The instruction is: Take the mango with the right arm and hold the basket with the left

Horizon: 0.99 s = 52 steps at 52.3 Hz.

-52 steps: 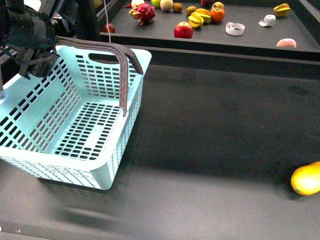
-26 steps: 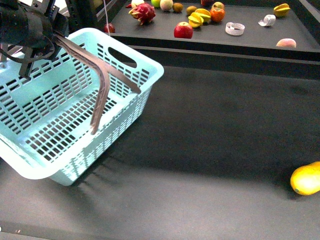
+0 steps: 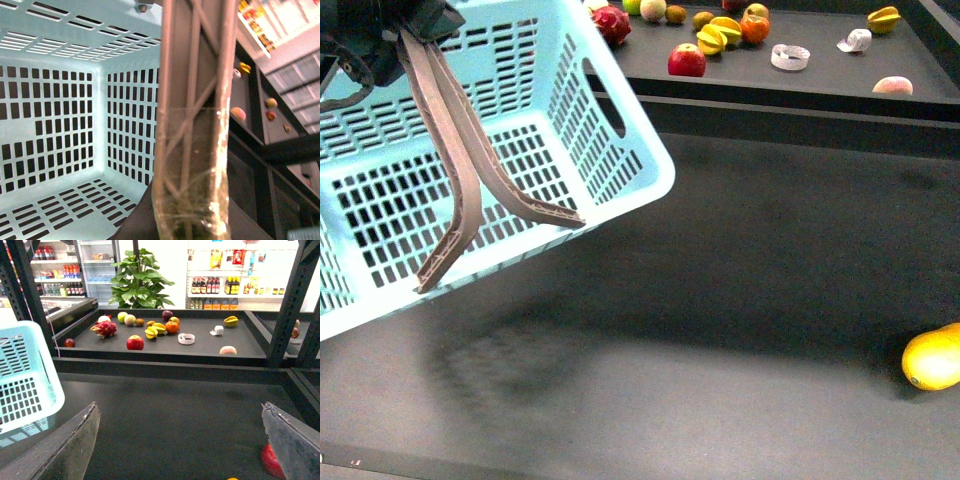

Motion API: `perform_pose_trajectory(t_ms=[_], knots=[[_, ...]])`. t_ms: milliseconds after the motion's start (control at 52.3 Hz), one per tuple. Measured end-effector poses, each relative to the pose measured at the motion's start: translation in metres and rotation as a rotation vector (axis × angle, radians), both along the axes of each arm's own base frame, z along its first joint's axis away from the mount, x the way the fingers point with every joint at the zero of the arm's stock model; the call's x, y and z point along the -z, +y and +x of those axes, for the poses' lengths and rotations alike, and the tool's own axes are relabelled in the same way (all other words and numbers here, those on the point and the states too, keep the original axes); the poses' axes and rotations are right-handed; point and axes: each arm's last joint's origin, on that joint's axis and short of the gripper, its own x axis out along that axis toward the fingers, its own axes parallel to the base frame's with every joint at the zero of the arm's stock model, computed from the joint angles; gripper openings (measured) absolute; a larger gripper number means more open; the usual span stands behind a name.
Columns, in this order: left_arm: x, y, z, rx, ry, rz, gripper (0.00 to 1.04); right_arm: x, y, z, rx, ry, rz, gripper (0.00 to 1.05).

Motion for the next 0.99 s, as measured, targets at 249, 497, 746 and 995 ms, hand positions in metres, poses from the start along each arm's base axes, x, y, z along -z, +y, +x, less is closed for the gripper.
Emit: perform_pose_trajectory(t_ms=[249,497,746,995], knots=[[-0.017,-0.028,-0.035,0.249,-0.122,0.114,0.09,0.000,0.000,0.000,0.000,0.000,0.000,0.97],[-0.017,-0.072,-0.060,0.461,-0.209,0.190,0.09,0.000,0.000,0.000,0.000,0.000,0.000,0.97],[-0.017,-0.088,-0.067,0.531,-0.246,0.204,0.09,0.000,0.000,0.000,0.000,0.000,0.000,0.97],[-0.011,-0.087,-0.066,0.517,-0.240,0.239,0.09,0.000,0.000,0.000,0.000,0.000,0.000,0.97]])
